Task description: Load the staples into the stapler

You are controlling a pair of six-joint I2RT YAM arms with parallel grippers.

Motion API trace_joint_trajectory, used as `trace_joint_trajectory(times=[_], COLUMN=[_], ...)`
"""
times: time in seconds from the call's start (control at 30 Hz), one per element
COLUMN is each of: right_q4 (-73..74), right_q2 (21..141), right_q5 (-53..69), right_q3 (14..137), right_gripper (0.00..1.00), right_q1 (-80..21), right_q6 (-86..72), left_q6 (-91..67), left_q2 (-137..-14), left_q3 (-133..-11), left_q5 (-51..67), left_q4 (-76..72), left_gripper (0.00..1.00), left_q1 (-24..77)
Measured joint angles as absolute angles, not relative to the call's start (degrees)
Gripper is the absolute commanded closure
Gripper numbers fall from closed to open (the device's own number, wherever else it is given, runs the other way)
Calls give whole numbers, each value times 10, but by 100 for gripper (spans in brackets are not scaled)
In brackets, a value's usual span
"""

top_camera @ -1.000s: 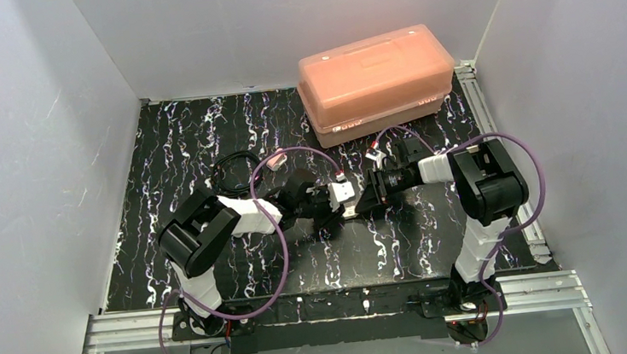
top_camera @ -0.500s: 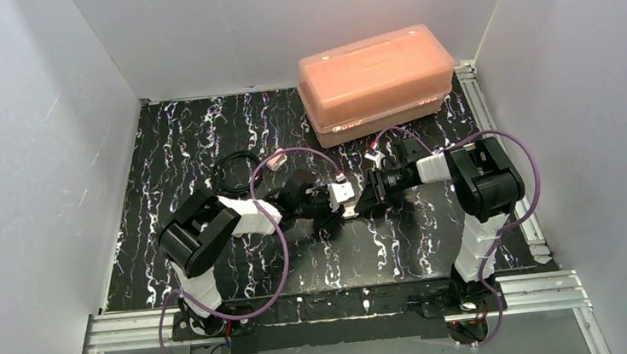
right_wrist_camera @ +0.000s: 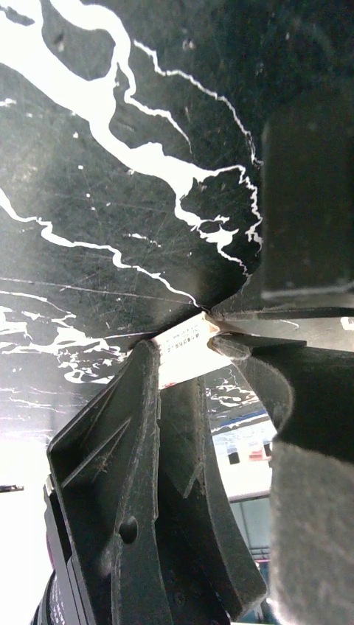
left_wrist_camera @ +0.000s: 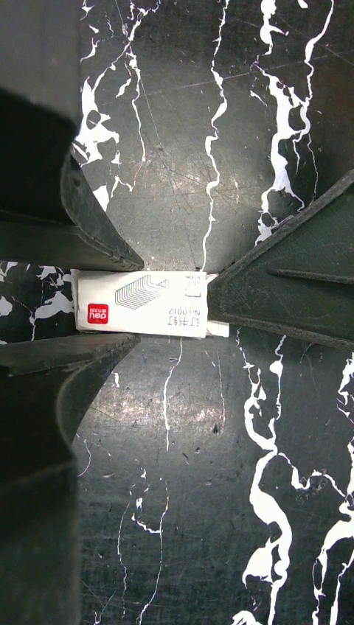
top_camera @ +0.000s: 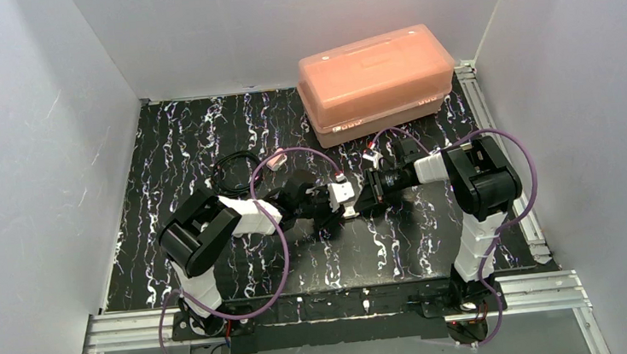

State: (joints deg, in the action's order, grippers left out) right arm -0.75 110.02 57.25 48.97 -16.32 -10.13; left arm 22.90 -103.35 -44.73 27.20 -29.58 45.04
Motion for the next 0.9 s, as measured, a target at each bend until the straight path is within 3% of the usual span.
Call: trace_joint_trajectory(times=[0.2,0.57,0.9], right_q4=[-5,25,65], right_q2=[1101,1101,1101], right_q5=[560,552,559], right_q3=[490,503,505], right_gripper=[99,99,99], right_q1=[-163,-161,-128], right_q6=[-102,-88,-56], left_q6=[232,258,282], left_q2=[-1034,-1034,-1034], left_q3=[-447,-466,-482], left_q5=[266,270,275], left_q4=[-298,-256,-220], left_gripper=[57,67,66], left_q1=[451,451,452])
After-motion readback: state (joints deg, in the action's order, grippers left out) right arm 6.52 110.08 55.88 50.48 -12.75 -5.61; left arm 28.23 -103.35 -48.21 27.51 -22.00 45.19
